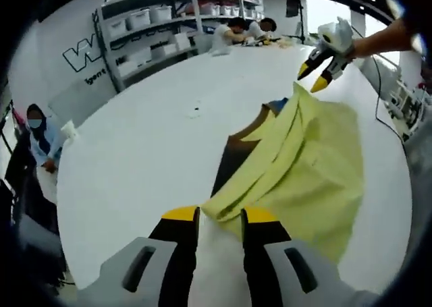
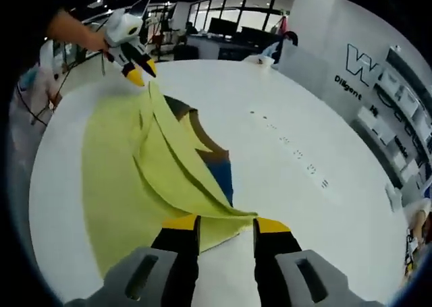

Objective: Fold the garment on the visible template until the final outline fits inside the template.

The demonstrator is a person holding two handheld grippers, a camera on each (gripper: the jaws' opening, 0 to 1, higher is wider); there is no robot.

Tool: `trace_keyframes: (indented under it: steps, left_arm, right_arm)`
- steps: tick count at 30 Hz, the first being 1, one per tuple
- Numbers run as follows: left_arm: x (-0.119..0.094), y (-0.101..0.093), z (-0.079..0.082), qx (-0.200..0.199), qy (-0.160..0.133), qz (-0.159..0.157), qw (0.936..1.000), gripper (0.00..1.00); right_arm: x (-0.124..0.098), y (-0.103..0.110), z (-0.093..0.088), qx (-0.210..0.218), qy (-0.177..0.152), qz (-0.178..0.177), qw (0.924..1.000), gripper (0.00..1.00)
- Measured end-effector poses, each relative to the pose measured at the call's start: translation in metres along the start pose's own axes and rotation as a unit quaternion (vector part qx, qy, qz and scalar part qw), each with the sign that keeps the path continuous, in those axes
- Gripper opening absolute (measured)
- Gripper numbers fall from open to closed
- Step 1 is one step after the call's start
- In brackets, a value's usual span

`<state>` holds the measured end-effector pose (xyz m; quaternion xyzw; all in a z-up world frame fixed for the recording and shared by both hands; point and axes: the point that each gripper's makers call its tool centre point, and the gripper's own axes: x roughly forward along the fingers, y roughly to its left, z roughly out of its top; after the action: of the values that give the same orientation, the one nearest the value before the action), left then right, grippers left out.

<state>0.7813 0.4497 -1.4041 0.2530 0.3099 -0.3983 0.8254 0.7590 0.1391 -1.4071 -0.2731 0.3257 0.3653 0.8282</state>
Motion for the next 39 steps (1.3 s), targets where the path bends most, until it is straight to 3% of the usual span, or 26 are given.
trace_keyframes:
  steps: [2,8,12,20,25,31,35,39]
  left_arm:
    - [0.001,0.002,-0.004,0.037,0.01,0.003,0.9993,0.26]
    - [0.006,0.003,-0.007,0.094,0.023,0.011,0.9953,0.25]
    - [0.01,-0.004,-0.013,0.159,0.044,-0.005,0.9863,0.28]
    - [0.011,-0.003,0.004,0.161,0.019,-0.001,0.9867,0.27]
    - [0.015,-0.005,0.006,0.167,0.02,-0.008,0.9857,0.24]
    - [0.016,-0.011,0.014,0.176,0.013,-0.021,0.9841,0.08]
    - [0.018,-0.011,0.015,0.177,0.013,-0.024,0.9838,0.08]
    - [0.018,-0.008,0.016,0.169,0.012,-0.023,0.9853,0.08]
  right_arm:
    - [0.001,-0.001,-0.001,-0.007,0.004,0.002,1.0,0.26]
    - [0.007,-0.004,-0.001,-0.021,0.011,0.007,0.9997,0.27]
    - [0.009,-0.006,-0.002,-0.03,0.015,0.009,0.9994,0.29]
    - [0.009,-0.014,0.001,-0.044,0.014,0.003,0.9989,0.31]
    - [0.015,-0.006,0.004,-0.071,0.019,0.023,0.997,0.3]
    - [0.019,-0.003,0.004,-0.094,0.032,0.032,0.9946,0.09]
    - [0.02,-0.004,-0.001,-0.1,0.047,0.036,0.9932,0.0]
    - [0.018,-0.006,-0.002,-0.105,0.05,0.035,0.9926,0.0]
